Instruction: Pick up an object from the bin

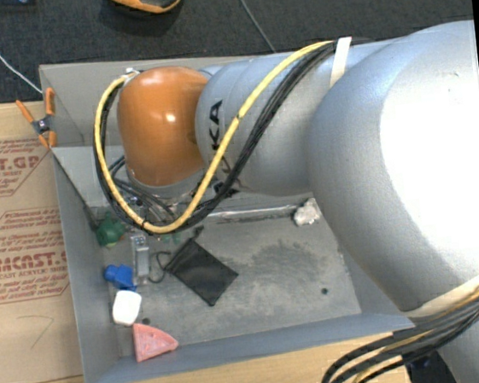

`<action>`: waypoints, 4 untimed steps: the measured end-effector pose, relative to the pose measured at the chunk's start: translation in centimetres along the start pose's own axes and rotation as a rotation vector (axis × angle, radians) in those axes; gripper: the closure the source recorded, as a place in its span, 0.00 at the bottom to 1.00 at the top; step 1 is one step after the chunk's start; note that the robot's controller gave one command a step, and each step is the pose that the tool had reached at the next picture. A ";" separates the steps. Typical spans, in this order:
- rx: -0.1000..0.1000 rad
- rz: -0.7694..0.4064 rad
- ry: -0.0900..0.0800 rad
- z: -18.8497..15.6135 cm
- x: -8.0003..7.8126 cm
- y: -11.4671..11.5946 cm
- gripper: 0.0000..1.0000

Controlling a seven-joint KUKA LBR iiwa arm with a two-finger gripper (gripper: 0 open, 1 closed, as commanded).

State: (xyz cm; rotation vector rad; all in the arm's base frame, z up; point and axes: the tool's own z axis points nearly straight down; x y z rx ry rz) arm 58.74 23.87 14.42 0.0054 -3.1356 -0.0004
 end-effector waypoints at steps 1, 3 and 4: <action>-0.002 0.003 -0.007 -0.5 -0.2 -0.1 0.00; -0.002 -0.243 -0.008 4.7 1.8 -6.5 0.00; 0.001 -0.106 0.001 7.5 1.4 -12.2 0.00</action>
Offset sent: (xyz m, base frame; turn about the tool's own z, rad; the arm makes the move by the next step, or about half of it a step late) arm -0.0066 -0.0609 -0.0154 -0.1605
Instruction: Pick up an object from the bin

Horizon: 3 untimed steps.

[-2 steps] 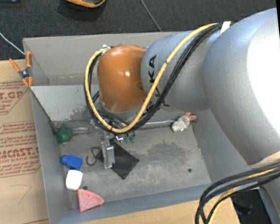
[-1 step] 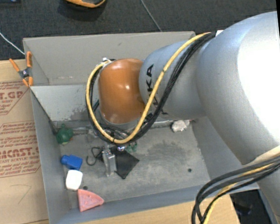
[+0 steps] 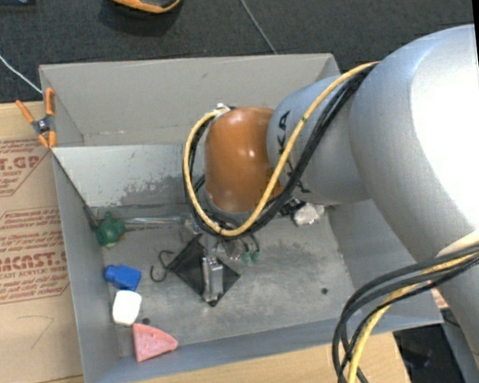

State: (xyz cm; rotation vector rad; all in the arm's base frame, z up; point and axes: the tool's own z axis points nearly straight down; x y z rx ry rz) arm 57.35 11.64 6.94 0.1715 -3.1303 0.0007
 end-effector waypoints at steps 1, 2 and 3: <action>-0.005 -0.052 -0.011 -0.1 1.0 -0.7 1.00; -0.006 -0.052 -0.011 -0.1 1.0 -0.7 1.00; -0.006 -0.052 -0.011 -0.1 1.0 -0.7 1.00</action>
Offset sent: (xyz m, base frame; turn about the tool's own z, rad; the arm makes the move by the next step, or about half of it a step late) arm 0.0000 0.0000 0.0000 0.0000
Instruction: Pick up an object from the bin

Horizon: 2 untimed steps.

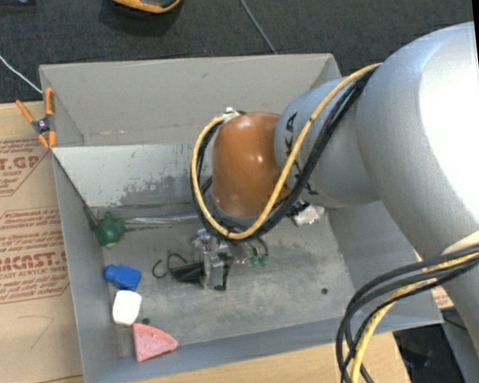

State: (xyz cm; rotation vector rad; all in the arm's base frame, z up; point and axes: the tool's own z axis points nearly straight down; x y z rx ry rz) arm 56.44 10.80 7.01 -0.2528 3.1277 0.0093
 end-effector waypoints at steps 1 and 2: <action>0.000 0.000 0.000 0.0 0.0 0.0 1.00; 0.000 0.000 0.000 0.0 0.0 0.0 1.00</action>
Offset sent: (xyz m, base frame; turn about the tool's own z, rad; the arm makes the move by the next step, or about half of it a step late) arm 0.0000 0.0000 0.0000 0.0000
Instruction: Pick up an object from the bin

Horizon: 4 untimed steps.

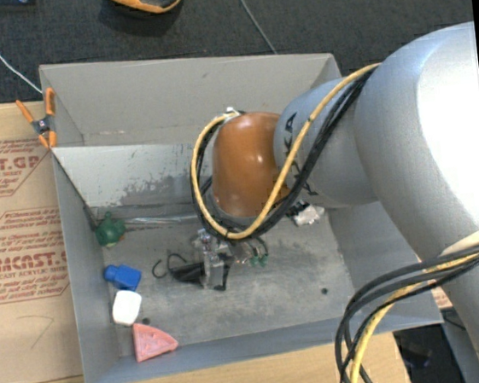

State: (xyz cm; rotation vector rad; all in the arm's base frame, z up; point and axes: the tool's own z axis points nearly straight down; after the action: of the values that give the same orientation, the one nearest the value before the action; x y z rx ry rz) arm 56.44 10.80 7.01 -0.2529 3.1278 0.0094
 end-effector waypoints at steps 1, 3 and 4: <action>0.000 0.000 0.000 0.0 0.0 0.0 1.00; 0.000 0.000 0.000 0.0 0.0 0.0 1.00; 0.000 0.000 0.000 0.0 0.0 0.0 1.00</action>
Offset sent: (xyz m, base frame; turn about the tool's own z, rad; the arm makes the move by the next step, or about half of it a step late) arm 0.0000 0.0000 0.0000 0.0000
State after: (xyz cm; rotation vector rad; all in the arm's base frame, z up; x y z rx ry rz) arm 56.44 10.81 7.00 -0.2525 3.1279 0.0101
